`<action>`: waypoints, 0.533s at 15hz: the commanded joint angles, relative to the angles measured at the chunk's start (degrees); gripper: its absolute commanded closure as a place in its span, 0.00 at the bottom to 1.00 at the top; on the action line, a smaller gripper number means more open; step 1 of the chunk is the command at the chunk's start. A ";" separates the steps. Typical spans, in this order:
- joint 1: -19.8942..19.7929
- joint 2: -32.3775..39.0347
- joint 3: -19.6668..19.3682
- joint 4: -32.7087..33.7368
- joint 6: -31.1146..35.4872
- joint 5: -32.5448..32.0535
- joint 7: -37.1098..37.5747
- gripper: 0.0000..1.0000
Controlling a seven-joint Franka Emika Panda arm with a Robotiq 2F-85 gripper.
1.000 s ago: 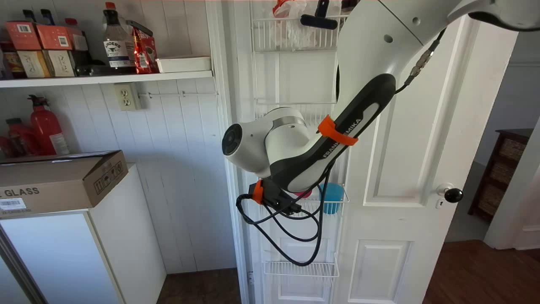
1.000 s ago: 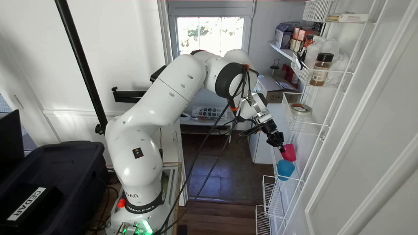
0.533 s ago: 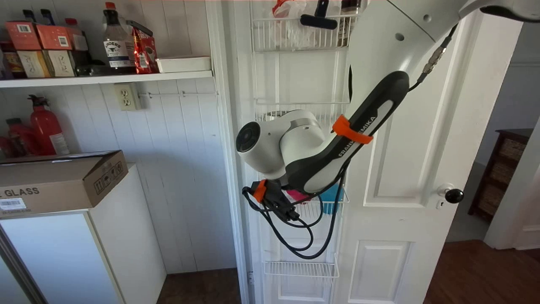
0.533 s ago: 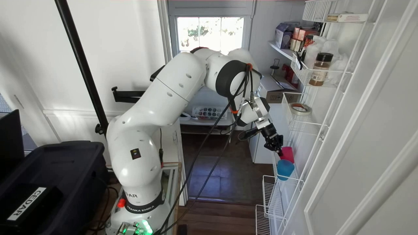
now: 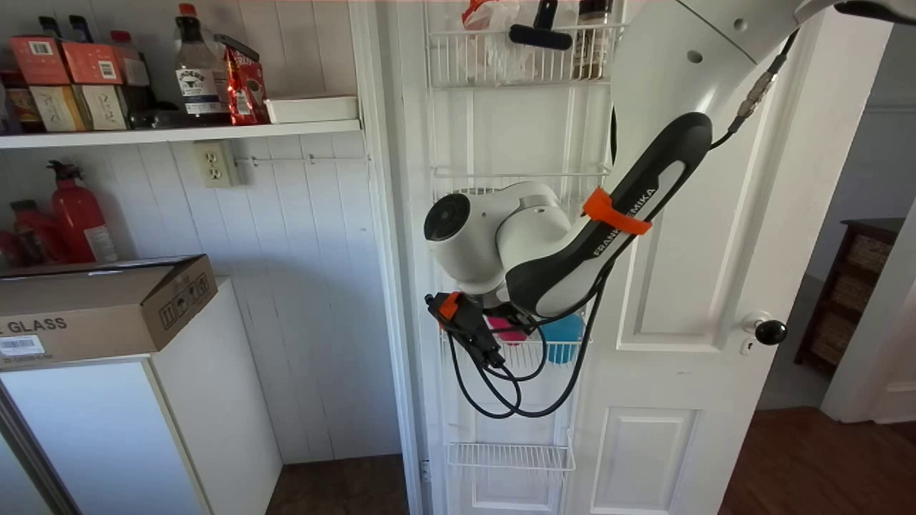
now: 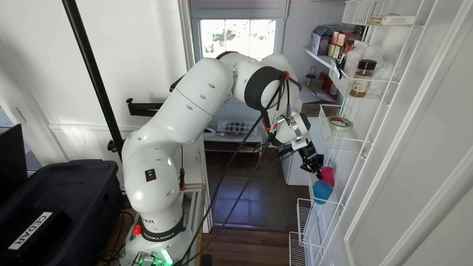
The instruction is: Place the pink cup upright
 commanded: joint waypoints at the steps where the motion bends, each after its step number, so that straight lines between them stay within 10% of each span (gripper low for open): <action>1: 0.14 -0.17 -0.31 -0.09 0.31 0.38 -0.04 0.96; 8: -0.96 -0.60 -0.32 -0.19 2.15 2.48 6.13 0.99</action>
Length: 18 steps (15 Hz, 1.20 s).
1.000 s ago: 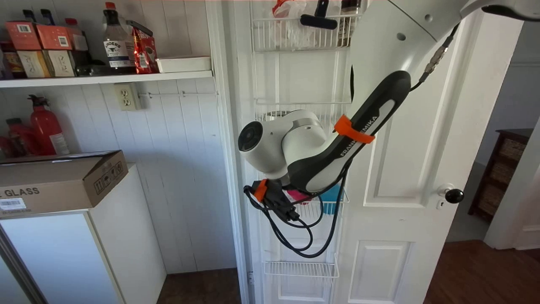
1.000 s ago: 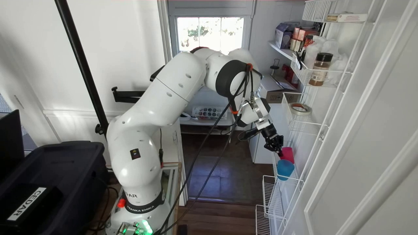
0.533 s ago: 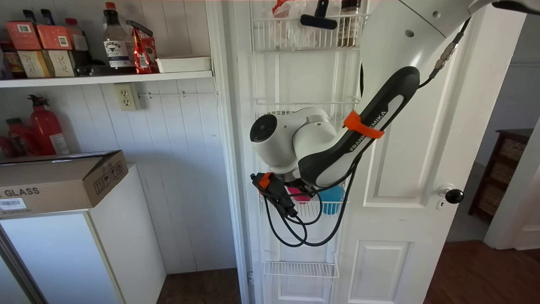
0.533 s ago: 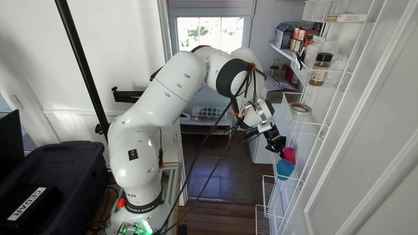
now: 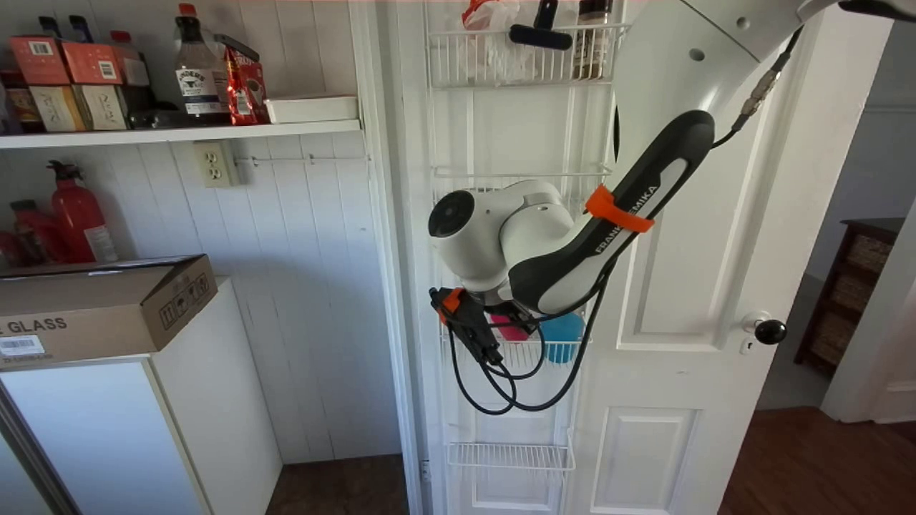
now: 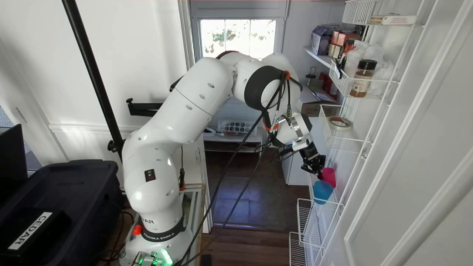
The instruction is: Place the pink cup upright
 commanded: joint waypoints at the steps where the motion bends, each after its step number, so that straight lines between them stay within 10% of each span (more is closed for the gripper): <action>1: -0.73 -0.36 0.01 -0.03 2.31 2.32 4.61 0.99; 13: -0.12 0.40 -4.67 -0.15 16.54 11.80 4.05 0.99; 14: 0.53 0.53 -5.71 0.46 16.57 12.84 2.71 0.71; 18: 0.27 1.14 -5.40 0.29 16.95 12.12 3.32 0.51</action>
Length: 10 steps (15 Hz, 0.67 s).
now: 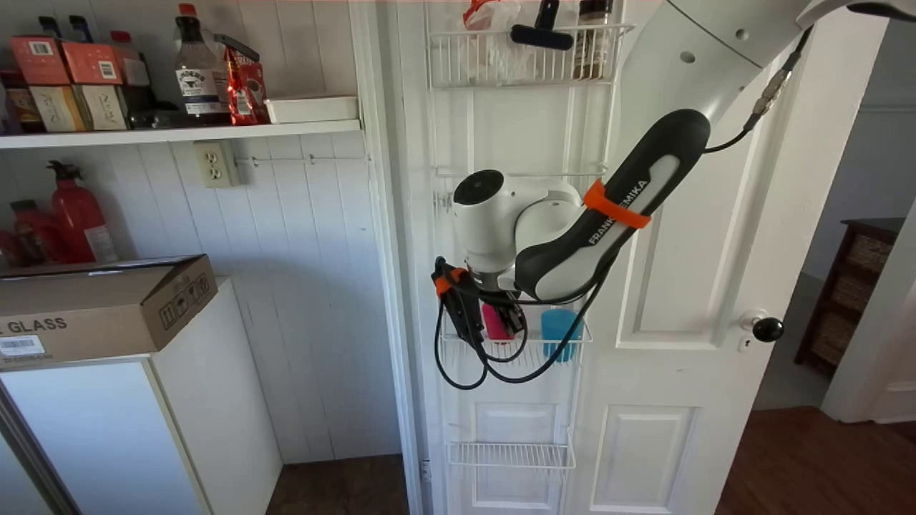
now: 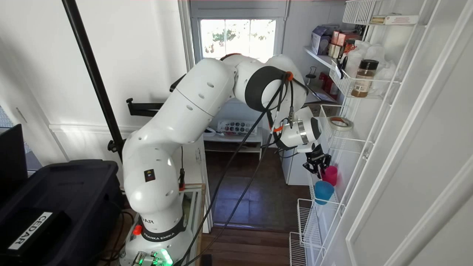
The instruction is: Place the pink cup upright
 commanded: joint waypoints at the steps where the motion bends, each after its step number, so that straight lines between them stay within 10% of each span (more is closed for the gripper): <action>1: 0.86 0.78 -1.18 -0.25 2.40 0.95 1.65 0.43; 3: 0.97 1.05 -1.38 -0.28 2.59 1.03 1.67 0.29; 5: 1.00 0.88 -1.67 -0.14 3.37 0.94 1.73 0.70; 10: 1.28 -0.13 -1.85 -0.85 3.36 0.71 1.73 1.00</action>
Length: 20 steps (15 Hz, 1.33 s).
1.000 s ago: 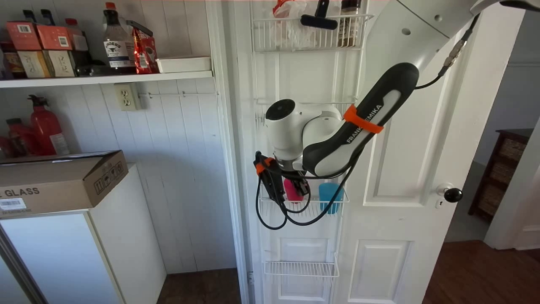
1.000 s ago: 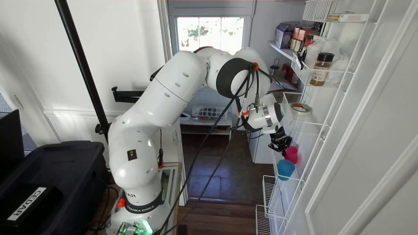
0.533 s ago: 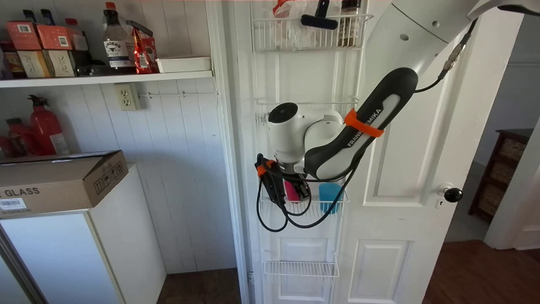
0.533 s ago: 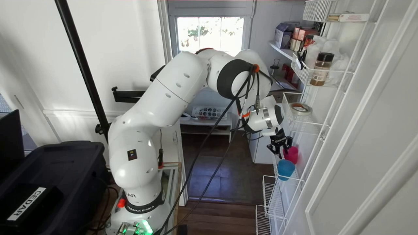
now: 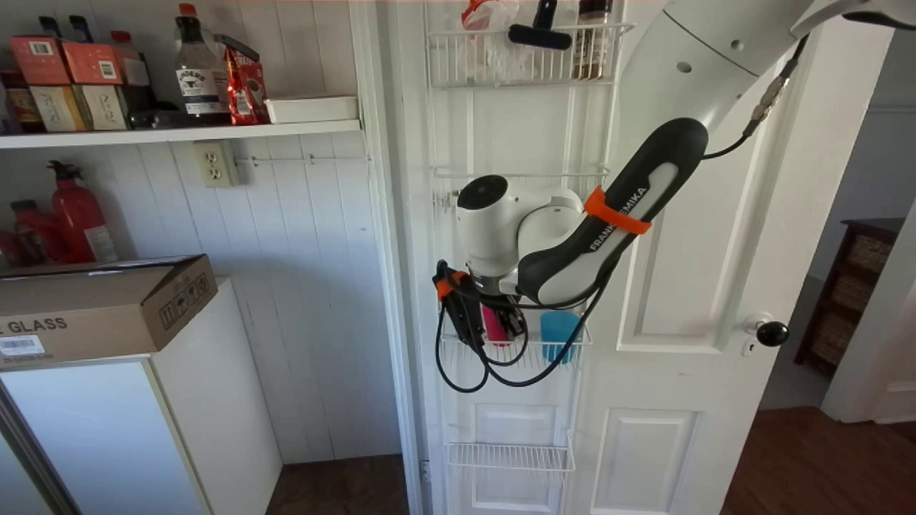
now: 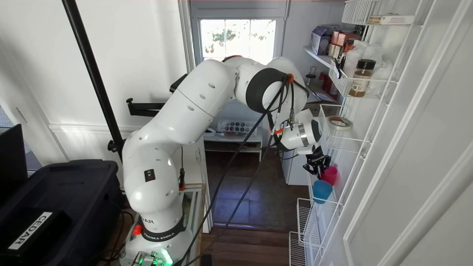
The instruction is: Place the pink cup upright
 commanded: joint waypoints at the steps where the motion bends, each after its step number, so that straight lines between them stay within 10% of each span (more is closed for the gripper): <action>1: 1.36 -1.12 -1.27 -1.17 1.20 0.59 1.66 1.00; 13: 1.24 -4.19 -0.63 -5.33 2.27 1.11 1.02 0.99; 15: 0.93 -4.29 -0.26 -5.72 1.95 1.86 0.45 0.70; 20: 1.94 -4.71 -1.27 -5.90 2.13 0.16 1.78 0.37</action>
